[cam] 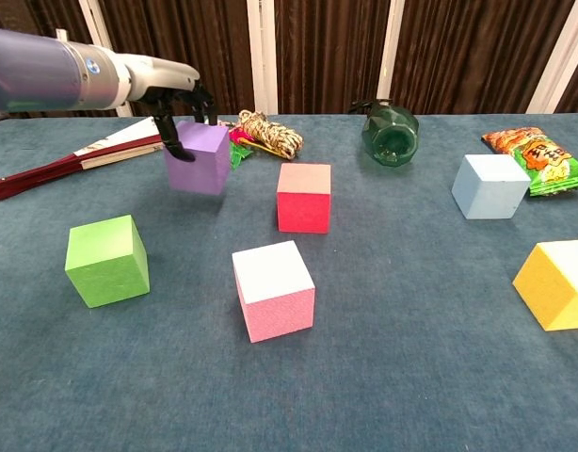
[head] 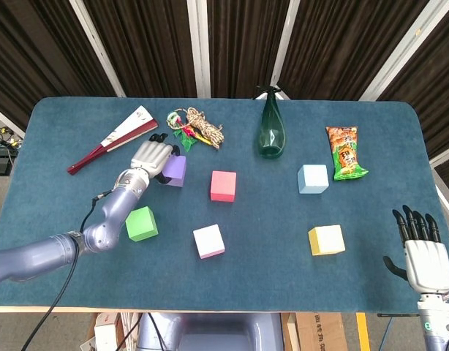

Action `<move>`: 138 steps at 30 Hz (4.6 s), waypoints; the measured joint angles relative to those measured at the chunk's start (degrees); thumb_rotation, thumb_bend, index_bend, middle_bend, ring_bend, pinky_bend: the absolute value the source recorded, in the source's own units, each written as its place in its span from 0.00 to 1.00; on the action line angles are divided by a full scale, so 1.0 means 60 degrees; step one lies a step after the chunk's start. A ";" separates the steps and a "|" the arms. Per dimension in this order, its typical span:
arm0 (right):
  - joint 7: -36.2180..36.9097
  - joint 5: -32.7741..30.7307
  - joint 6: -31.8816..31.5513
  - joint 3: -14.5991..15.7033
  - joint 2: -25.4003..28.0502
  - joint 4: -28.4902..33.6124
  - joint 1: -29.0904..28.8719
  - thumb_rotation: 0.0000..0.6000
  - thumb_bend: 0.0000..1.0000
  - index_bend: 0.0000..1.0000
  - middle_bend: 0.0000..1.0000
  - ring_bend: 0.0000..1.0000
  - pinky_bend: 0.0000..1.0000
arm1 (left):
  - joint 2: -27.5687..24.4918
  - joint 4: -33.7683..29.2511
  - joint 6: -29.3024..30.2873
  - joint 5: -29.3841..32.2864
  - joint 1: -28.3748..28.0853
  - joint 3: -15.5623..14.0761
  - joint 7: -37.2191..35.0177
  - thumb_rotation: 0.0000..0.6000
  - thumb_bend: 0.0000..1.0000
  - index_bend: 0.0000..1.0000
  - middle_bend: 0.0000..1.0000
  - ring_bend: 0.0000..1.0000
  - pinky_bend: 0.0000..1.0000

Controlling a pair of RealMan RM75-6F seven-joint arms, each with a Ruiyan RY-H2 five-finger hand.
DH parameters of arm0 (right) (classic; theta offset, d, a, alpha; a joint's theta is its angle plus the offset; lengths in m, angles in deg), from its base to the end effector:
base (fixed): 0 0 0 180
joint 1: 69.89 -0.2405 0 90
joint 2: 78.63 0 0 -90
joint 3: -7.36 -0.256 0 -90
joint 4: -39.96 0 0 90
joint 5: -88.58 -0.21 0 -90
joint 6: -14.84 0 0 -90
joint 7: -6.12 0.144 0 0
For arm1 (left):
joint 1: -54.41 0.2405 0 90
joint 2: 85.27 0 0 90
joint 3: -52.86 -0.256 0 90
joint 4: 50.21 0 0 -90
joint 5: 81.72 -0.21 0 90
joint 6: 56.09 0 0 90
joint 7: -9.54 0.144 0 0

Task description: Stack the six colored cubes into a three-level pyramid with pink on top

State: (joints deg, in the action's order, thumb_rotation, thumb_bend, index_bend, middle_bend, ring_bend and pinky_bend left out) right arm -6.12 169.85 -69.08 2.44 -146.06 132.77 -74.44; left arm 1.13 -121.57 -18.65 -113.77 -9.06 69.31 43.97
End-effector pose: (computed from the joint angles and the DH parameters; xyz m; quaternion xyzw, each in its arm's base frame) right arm -0.3143 -0.1859 0.1461 0.5947 -0.3627 0.3321 0.6360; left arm -0.0872 0.4543 0.0092 -0.7544 -0.3785 -0.2828 0.4557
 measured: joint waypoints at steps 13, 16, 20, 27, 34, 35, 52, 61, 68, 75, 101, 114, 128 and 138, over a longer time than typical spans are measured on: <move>0.0293 -0.0051 -0.0011 -0.0036 0.0112 -0.0024 0.0035 1.00 0.24 0.09 0.00 0.06 0.04 | 0.1254 0.1109 0.0459 -0.0530 -0.0016 0.0034 -0.1220 1.00 0.40 0.37 0.36 0.00 0.10; 0.0347 -0.0042 -0.0037 -0.0043 0.0135 -0.0020 0.0046 1.00 0.24 0.09 0.00 0.06 0.04 | 0.1368 0.1138 0.0594 -0.0299 -0.0102 -0.0033 -0.1026 1.00 0.40 0.37 0.36 0.00 0.10; 0.0414 0.0002 -0.0064 -0.0035 0.0167 -0.0016 0.0059 1.00 0.24 0.09 0.00 0.06 0.04 | 0.1487 0.1143 0.0776 0.0055 -0.0204 -0.0044 -0.0867 1.00 0.40 0.37 0.36 0.00 0.10; 0.0535 0.0007 -0.0087 -0.0046 0.0222 -0.0015 0.0075 1.00 0.24 0.09 0.00 0.06 0.04 | 0.1700 0.1146 0.0926 0.0397 -0.0346 -0.0042 -0.0737 1.00 0.39 0.37 0.36 0.00 0.10; 0.0610 -0.0017 -0.0111 -0.0073 0.0233 -0.0026 0.0092 1.00 0.24 0.09 0.00 0.06 0.04 | 0.1666 0.0882 0.0958 0.0751 -0.0401 -0.0004 -0.0674 1.00 0.39 0.37 0.36 0.00 0.10; 0.0608 -0.0011 -0.0113 -0.0074 0.0226 -0.0029 0.0089 1.00 0.24 0.09 0.00 0.06 0.04 | 0.1630 0.0823 0.0998 0.0775 -0.0410 -0.0008 -0.0636 1.00 0.39 0.37 0.36 0.00 0.10; 0.0649 -0.0050 -0.0079 -0.0098 0.0216 -0.0033 0.0074 1.00 0.24 0.09 0.00 0.06 0.04 | 0.1425 0.0308 0.1196 0.1213 -0.0528 -0.0038 -0.0520 1.00 0.39 0.36 0.36 0.00 0.10; 0.0689 -0.0040 -0.0116 -0.0106 0.0225 -0.0031 0.0090 1.00 0.24 0.09 0.00 0.06 0.04 | 0.1461 0.0313 0.1232 0.1345 -0.0641 -0.0176 -0.0346 1.00 0.38 0.34 0.34 0.00 0.09; 0.0721 -0.0037 -0.0123 -0.0115 0.0237 -0.0033 0.0090 1.00 0.24 0.09 0.00 0.06 0.04 | 0.1567 0.0408 0.1175 0.1432 -0.0702 -0.0248 -0.0302 1.00 0.34 0.32 0.33 0.00 0.09; 0.0752 -0.0046 -0.0133 -0.0124 0.0246 -0.0039 0.0097 1.00 0.24 0.09 0.00 0.06 0.04 | 0.1639 0.0458 0.1193 0.1349 -0.0755 -0.0225 -0.0363 1.00 0.31 0.32 0.32 0.00 0.09; 0.0832 -0.0089 -0.0139 -0.0150 0.0286 -0.0026 0.0114 1.00 0.24 0.09 0.00 0.06 0.04 | 0.1787 0.0569 0.1172 0.1453 -0.0888 -0.0345 -0.0177 1.00 0.26 0.29 0.29 0.00 0.09; 0.0833 -0.0116 -0.0133 -0.0165 0.0279 -0.0042 0.0112 1.00 0.24 0.09 0.00 0.06 0.04 | 0.1900 0.0677 0.1267 0.1471 -0.0944 -0.0348 -0.0113 1.00 0.26 0.29 0.29 0.00 0.09; 0.0888 -0.0139 -0.0143 -0.0180 0.0321 -0.0021 0.0127 1.00 0.24 0.09 0.00 0.06 0.04 | 0.1985 0.0630 0.1349 0.1671 -0.1033 -0.0289 0.0076 1.00 0.23 0.27 0.25 0.00 0.08; 0.0856 -0.0158 -0.0155 -0.0197 0.0300 -0.0035 0.0125 1.00 0.24 0.09 0.00 0.06 0.04 | 0.1948 0.0552 0.1376 0.1895 -0.1070 -0.0281 0.0245 1.00 0.18 0.10 0.04 0.00 0.04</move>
State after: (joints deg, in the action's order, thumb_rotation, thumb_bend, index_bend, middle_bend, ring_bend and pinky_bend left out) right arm -0.98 168.90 -70.01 1.26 -144.26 132.56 -73.69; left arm 12.82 -118.26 -10.40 -102.40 -15.48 67.63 45.44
